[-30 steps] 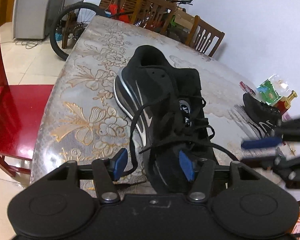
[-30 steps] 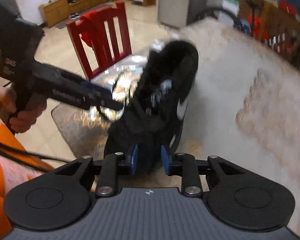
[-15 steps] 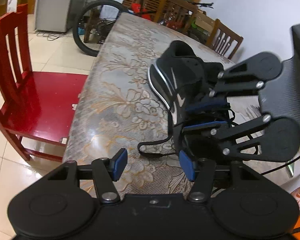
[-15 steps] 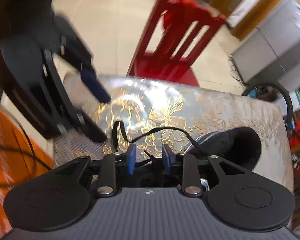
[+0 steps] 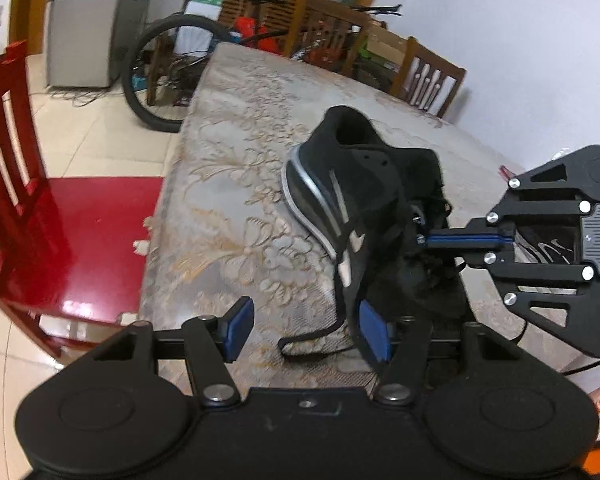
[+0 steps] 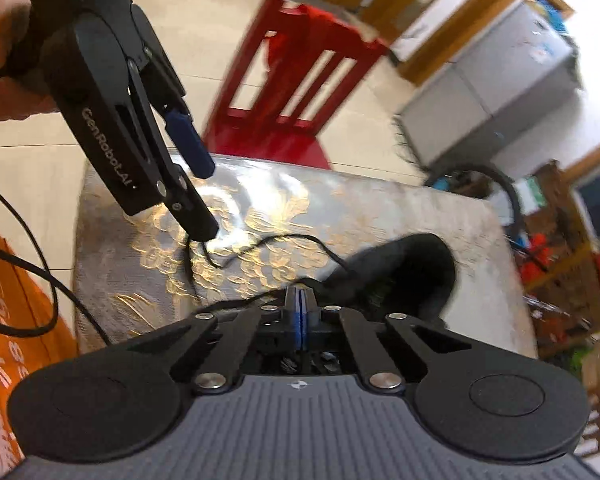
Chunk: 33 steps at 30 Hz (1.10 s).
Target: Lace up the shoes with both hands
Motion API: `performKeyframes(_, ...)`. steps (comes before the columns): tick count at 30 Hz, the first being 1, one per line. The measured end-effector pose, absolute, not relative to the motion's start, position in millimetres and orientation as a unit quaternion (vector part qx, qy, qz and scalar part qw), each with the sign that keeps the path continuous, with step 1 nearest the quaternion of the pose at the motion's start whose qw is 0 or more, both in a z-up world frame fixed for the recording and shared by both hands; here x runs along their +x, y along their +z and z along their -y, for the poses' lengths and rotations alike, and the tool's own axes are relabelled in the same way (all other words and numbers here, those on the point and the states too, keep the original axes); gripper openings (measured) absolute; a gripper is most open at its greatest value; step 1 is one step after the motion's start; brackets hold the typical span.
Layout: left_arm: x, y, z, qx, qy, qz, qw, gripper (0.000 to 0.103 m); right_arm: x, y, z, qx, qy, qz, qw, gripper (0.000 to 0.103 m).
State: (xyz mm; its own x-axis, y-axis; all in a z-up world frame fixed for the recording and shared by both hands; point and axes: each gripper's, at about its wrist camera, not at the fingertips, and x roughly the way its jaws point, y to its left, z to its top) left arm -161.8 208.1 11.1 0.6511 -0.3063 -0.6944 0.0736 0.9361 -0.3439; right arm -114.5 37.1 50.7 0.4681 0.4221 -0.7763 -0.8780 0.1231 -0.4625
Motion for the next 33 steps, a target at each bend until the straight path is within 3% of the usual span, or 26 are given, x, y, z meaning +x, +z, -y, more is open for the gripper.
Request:
performKeyframes(7,-146.6,17.8,-198.7,-0.115,-0.138,-0.396,0.9,0.056,-101.8,48.1,-15.5,-0.378,0.408,-0.315,0.769,0.0)
performKeyframes(25,-140.2,11.3,-191.6,-0.103,-0.163,-0.408,0.893,0.056,-109.8,54.7,-13.9,-0.41,0.399,-0.301,0.763,0.012)
performKeyframes(30,-137.4,10.1,-190.0,-0.099,-0.165,-0.415,0.889,0.056,-97.6,74.7,21.7,-0.32,0.369,-0.33,0.808,0.03)
performKeyframes(33,-134.5,10.7,-187.0,-0.096,-0.169,-0.417,0.888,0.056,-74.1,66.2,45.2,-0.259,0.324,-0.395,0.82,0.031)
